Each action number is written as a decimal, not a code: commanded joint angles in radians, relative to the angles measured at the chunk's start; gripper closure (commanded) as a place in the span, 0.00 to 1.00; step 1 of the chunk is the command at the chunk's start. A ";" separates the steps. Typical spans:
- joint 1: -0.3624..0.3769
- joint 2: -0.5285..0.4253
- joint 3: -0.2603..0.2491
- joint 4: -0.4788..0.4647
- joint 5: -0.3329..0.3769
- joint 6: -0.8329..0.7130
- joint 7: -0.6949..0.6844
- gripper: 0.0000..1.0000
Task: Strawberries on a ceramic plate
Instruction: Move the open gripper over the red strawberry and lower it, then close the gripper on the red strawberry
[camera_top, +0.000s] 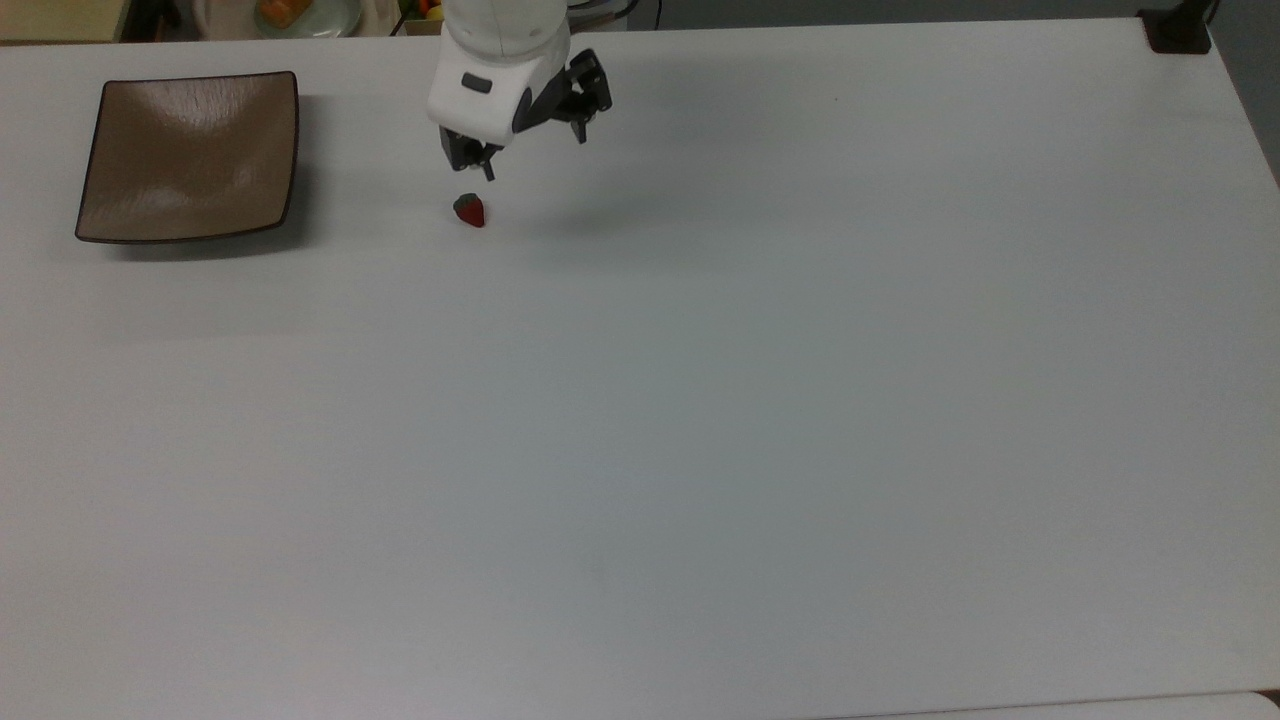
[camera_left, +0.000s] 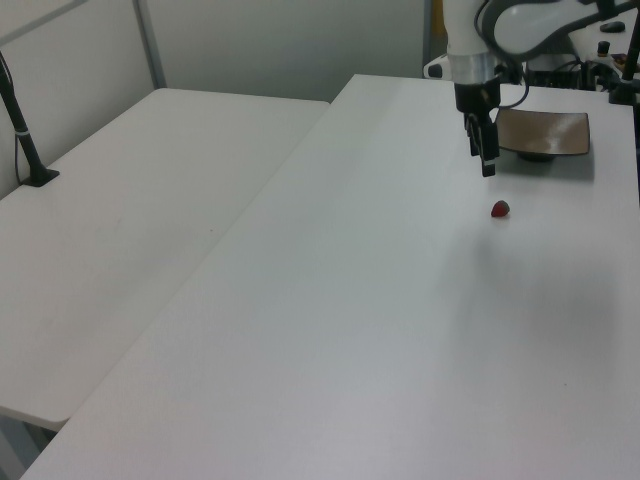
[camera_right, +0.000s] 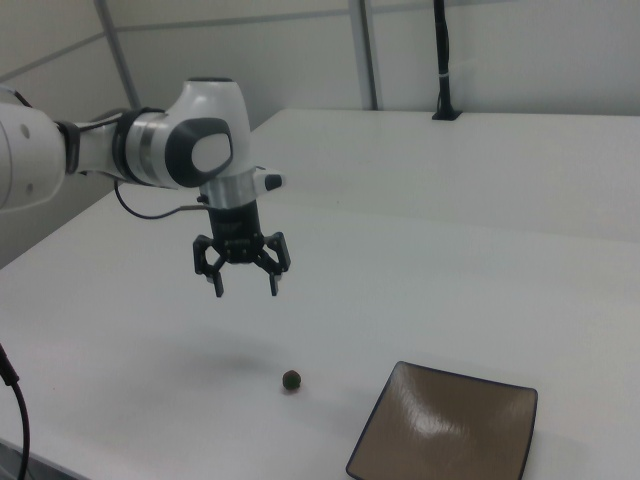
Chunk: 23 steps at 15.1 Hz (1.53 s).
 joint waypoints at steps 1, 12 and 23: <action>-0.014 0.018 -0.007 -0.057 -0.040 0.083 -0.053 0.00; -0.051 0.168 -0.008 -0.071 -0.206 0.182 -0.080 0.00; -0.051 0.174 -0.007 -0.124 -0.281 0.169 -0.085 0.20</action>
